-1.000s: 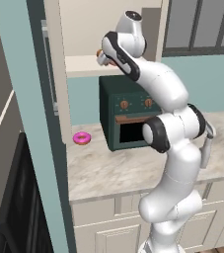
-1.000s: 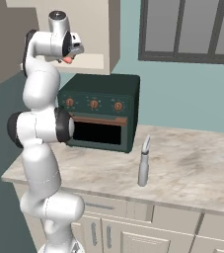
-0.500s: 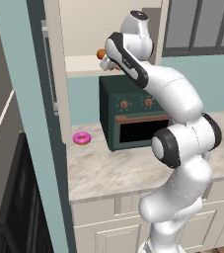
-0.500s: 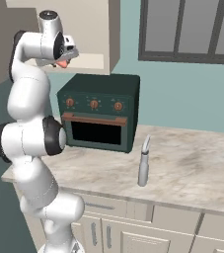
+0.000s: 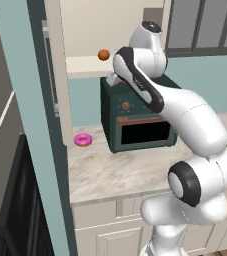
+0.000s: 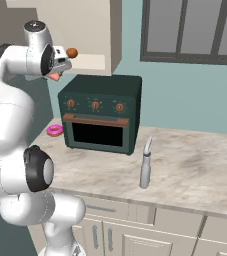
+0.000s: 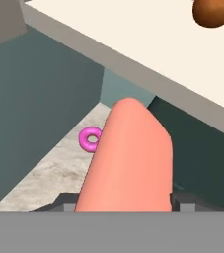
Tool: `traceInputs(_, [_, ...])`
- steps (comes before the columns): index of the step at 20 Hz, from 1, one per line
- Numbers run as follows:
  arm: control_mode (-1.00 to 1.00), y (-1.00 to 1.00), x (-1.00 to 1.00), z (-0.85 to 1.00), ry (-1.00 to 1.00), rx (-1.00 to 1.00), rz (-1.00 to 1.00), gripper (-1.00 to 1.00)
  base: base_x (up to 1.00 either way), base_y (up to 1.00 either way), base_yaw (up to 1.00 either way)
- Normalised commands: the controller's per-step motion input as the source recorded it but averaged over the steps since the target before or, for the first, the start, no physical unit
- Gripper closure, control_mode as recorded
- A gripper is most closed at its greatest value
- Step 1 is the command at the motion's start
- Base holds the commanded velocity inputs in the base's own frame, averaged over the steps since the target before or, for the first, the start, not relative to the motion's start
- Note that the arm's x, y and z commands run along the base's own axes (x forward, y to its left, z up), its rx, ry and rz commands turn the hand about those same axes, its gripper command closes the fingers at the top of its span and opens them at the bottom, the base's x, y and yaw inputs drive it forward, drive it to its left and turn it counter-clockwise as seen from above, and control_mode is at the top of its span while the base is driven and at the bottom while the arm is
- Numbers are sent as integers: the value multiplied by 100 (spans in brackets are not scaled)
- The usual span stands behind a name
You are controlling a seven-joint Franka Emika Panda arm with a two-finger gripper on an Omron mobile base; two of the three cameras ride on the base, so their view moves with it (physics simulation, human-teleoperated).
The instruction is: Pick the spray and bar soap from the cabinet and place them on the counter.
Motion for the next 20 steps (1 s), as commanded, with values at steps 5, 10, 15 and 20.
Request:
traceInputs(5, [-100, 0, -85, -31, 0, 0, 0, 100, 0, 0, 0])
traceInputs(10, [-100, 0, -75, -36, 0, 0, 0, 100, 0, 0, 0])
traceInputs(15, [-100, 0, -67, -39, 0, 0, 0, 100, 0, 0, 0])
traceInputs(20, [-100, 0, -51, -41, 3, 0, 0, 100, 0, 0, 0])
